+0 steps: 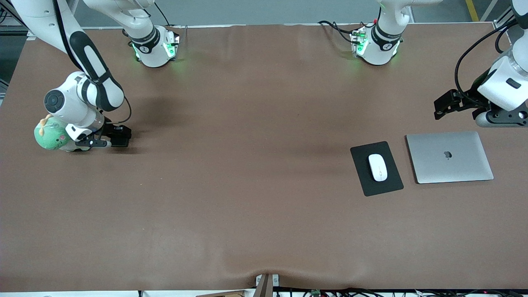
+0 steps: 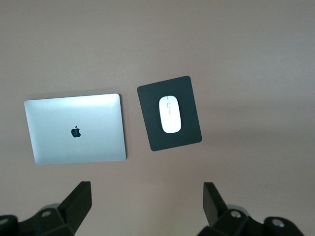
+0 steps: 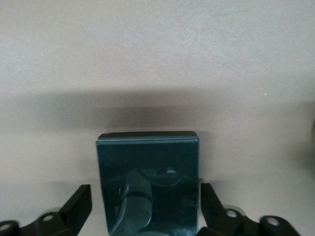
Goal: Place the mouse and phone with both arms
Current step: 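Lower the phone beside the green plush toy and open the right gripper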
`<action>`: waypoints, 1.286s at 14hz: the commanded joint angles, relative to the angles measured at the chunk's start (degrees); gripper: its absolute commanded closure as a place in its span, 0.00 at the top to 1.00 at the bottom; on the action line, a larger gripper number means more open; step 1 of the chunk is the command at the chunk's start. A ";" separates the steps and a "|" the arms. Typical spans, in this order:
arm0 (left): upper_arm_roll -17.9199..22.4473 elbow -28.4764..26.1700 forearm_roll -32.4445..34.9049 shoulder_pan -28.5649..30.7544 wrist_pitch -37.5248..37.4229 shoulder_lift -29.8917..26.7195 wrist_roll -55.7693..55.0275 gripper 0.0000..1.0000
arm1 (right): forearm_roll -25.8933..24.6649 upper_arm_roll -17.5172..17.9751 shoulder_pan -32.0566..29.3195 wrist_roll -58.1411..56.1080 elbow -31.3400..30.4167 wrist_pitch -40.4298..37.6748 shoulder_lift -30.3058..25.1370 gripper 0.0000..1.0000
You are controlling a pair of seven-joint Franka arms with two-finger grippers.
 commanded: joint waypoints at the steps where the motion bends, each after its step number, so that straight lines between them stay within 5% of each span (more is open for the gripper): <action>1: -0.26 -0.12 -0.38 0.46 -0.63 -0.93 -0.36 1.00 | -0.25 0.50 -0.67 -0.60 5.27 -10.17 -1.19 1.00; 5: -0.35 -0.12 -0.29 0.37 -0.72 -0.93 -0.89 1.00 | -1.65 0.33 -0.41 -0.60 14.67 -24.32 -2.42 1.00; 9: -0.35 -0.03 -0.29 0.37 -0.72 -0.93 -0.89 1.00 | -5.78 0.59 -0.41 -0.51 30.31 -43.93 -2.07 1.00; 13: -0.35 -0.03 -0.38 0.28 -0.72 -0.93 -0.98 1.00 | -5.79 0.85 0.03 -1.48 34.19 -49.30 -4.79 1.00; 18: -0.35 -0.03 -0.38 0.37 -0.81 -0.93 -0.62 1.00 | -8.06 0.68 2.66 -1.13 50.07 -66.68 -4.01 1.00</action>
